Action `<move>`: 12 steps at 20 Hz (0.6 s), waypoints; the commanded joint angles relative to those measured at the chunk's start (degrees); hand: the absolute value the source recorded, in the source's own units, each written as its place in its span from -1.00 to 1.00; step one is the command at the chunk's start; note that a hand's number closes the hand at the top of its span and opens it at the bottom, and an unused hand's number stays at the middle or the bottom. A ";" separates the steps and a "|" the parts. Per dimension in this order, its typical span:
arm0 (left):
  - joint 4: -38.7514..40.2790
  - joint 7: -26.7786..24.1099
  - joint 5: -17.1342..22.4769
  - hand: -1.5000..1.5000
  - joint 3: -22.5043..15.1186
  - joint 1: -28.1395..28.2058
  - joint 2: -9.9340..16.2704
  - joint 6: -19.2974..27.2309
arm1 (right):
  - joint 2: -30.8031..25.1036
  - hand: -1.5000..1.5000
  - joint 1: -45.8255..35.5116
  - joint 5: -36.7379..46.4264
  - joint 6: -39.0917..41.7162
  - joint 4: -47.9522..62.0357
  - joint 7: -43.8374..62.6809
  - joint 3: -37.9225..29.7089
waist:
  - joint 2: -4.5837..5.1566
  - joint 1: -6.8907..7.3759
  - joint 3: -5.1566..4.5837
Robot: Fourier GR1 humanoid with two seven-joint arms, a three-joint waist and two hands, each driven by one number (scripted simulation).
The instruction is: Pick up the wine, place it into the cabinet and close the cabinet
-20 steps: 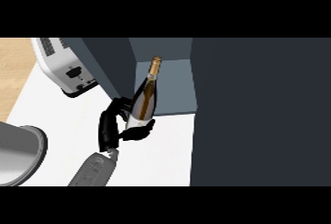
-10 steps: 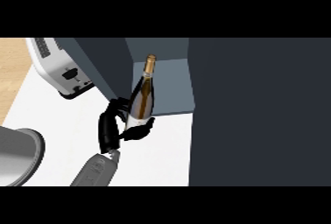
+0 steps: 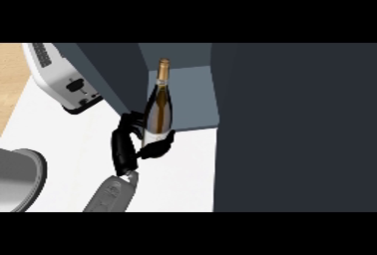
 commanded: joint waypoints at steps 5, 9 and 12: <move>10.24 3.19 -3.86 1.00 -0.98 -15.16 3.04 -5.28 | -0.65 -1.00 0.15 -2.81 0.66 -3.02 1.49 0.74 | 1.76 -3.37 -0.87; 10.49 3.99 -7.50 1.00 -3.64 -16.05 3.93 -4.56 | -0.59 -1.00 -0.25 -3.39 0.74 -2.33 1.59 0.43 | 1.61 -3.27 -0.77; 11.02 5.01 -9.26 1.00 -4.92 -16.07 3.46 -3.55 | -0.49 -1.00 -0.59 -3.60 1.24 -1.66 1.14 0.78 | 1.82 -4.09 -0.77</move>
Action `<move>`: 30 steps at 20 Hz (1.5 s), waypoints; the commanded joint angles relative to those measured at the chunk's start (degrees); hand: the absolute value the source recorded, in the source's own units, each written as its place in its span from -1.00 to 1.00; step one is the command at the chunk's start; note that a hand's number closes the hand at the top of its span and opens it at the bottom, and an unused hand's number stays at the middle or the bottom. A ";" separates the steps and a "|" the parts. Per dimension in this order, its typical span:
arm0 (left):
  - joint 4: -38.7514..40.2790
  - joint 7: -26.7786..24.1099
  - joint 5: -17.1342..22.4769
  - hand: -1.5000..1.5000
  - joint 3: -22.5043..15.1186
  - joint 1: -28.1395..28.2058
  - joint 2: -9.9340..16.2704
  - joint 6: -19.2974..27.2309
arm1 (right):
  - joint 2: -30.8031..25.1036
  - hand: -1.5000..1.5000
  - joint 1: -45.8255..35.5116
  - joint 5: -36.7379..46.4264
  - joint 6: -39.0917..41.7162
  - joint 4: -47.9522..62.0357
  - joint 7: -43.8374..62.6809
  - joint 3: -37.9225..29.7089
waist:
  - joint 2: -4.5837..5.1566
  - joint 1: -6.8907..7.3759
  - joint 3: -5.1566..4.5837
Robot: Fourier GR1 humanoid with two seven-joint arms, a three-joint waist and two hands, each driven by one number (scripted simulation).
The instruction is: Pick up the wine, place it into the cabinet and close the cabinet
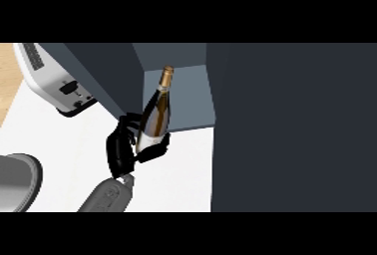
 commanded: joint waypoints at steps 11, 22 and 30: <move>11.00 12.43 -4.39 1.00 -0.77 -18.41 -3.45 -6.01 | -0.82 -1.00 0.14 -3.54 0.98 -1.63 1.03 -0.84 | 1.42 -2.19 -0.79; 23.83 22.14 -11.55 -1.00 -0.63 -30.39 -6.27 -4.71 | -0.95 -1.00 1.43 -5.43 1.42 -2.21 0.36 -2.46 | 1.32 -1.16 -0.82; 39.34 22.54 -10.78 -1.00 1.50 -41.77 -7.10 -6.85 | -1.32 -1.00 1.15 -4.95 1.74 -2.45 0.52 -2.38 | 2.12 -0.88 -1.00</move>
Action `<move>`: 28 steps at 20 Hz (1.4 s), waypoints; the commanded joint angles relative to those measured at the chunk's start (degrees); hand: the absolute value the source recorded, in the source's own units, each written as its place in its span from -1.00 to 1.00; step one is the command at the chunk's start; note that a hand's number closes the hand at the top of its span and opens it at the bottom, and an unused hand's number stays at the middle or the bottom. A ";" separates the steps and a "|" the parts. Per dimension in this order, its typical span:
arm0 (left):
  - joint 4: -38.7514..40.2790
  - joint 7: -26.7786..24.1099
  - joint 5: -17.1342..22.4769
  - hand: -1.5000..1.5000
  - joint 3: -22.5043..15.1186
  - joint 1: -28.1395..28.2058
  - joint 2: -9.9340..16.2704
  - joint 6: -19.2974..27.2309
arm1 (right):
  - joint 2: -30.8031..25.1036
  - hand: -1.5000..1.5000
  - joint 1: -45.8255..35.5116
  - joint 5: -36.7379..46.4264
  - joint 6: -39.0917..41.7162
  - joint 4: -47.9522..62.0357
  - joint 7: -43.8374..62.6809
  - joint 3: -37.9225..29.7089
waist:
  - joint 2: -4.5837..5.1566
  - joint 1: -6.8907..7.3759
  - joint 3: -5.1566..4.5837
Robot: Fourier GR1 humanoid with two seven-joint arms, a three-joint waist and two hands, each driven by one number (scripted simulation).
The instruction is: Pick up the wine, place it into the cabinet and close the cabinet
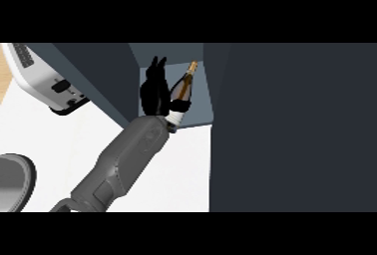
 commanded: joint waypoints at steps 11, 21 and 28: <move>3.51 -14.82 12.21 -1.00 6.97 -4.82 -0.22 -1.10 | -0.42 -1.00 1.72 -3.94 -0.29 -4.77 2.18 0.67 | 0.08 1.23 -0.27; -1.77 -29.36 24.56 -1.00 8.08 -1.84 -0.22 1.63 | -2.61 -1.00 5.49 -7.50 0.49 -8.32 3.02 -1.43 | -0.72 1.36 -0.18; -7.52 -35.54 37.47 -1.00 5.91 0.16 -0.22 3.22 | 0.61 -1.00 2.11 -1.18 -3.44 -5.37 4.07 2.99 | -1.27 3.80 -0.14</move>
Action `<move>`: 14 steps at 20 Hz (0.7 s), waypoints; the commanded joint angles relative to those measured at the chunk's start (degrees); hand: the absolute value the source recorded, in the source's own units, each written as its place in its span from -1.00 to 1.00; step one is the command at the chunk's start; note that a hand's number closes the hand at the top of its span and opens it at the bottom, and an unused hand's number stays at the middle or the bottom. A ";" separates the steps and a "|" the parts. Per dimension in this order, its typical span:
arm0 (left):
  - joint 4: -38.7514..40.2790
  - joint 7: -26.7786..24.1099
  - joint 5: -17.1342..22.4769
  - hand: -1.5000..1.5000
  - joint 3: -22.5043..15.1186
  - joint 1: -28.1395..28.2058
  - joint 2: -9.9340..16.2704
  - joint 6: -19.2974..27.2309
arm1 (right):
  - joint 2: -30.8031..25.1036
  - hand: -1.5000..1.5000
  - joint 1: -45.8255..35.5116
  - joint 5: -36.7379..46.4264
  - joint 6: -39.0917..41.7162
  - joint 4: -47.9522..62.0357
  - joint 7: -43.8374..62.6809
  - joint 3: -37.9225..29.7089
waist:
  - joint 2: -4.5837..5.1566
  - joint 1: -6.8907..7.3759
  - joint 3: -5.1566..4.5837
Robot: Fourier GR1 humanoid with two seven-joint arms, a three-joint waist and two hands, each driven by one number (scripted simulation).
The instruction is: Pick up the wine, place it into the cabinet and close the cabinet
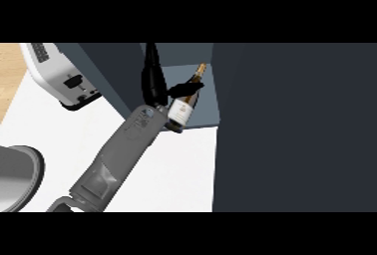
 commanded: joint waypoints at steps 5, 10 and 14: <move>-6.41 -8.53 13.04 -1.00 -0.99 2.25 -0.01 -4.12 | 0.50 -1.00 3.24 -0.38 -1.66 -5.81 1.31 0.97 | -0.72 2.43 0.09; -11.59 -11.42 17.32 -1.00 -5.75 7.51 -0.01 -6.23 | -0.38 -1.00 3.40 -0.18 -3.99 -11.01 4.93 2.28 | -0.97 3.26 0.09; -16.70 -11.66 16.77 -1.00 -9.11 10.34 -0.01 -5.80 | -2.59 -1.00 5.73 -3.16 -3.35 -13.37 5.00 0.48 | -1.24 3.84 0.13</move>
